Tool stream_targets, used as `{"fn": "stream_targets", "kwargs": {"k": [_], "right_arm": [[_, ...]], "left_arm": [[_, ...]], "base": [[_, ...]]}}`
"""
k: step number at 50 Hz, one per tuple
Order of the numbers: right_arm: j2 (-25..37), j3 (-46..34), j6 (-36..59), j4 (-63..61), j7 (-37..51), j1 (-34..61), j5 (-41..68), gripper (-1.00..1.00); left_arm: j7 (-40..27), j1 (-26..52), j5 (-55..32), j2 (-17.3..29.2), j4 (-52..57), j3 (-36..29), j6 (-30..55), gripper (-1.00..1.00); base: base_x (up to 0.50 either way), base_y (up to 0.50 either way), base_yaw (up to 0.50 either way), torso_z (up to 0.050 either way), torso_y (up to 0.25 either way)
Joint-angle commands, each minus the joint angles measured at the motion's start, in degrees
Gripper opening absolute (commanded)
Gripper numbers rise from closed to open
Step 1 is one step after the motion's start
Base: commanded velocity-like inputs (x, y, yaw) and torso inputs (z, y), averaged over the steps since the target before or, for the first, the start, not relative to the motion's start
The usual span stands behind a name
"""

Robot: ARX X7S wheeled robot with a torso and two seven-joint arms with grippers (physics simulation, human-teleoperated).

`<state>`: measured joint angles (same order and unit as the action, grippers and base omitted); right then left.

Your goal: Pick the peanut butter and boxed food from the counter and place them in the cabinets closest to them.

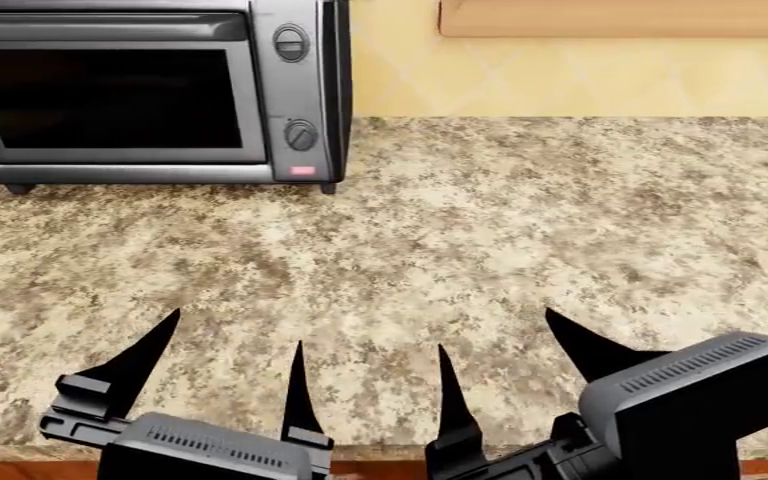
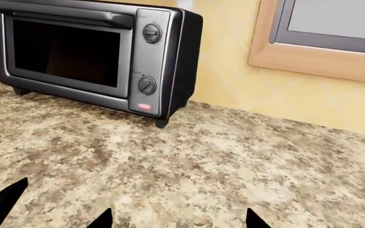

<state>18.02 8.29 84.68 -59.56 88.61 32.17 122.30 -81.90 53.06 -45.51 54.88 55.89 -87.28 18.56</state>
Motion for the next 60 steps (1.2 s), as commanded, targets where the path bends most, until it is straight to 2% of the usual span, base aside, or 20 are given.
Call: {"fn": "stream_targets", "kwargs": {"k": [1,60], "right_arm": [[-0.28,-0.26,0.11,0.02,-0.09,-0.16,-0.32,1.00],[-0.92,1.82,0.97,0.19,-1.22,-0.95,-0.02,1.00]], "left_arm": [[0.33,-0.50,0.45,0.16,-0.25,0.08,-0.34,1.00],[0.45,-0.01,-1.33,0.51,0.32,1.87,0.63,1.00]], "base": [[0.00,-0.50,0.00,0.000,0.000],[0.00,-0.50,0.00,0.000,0.000]]}}
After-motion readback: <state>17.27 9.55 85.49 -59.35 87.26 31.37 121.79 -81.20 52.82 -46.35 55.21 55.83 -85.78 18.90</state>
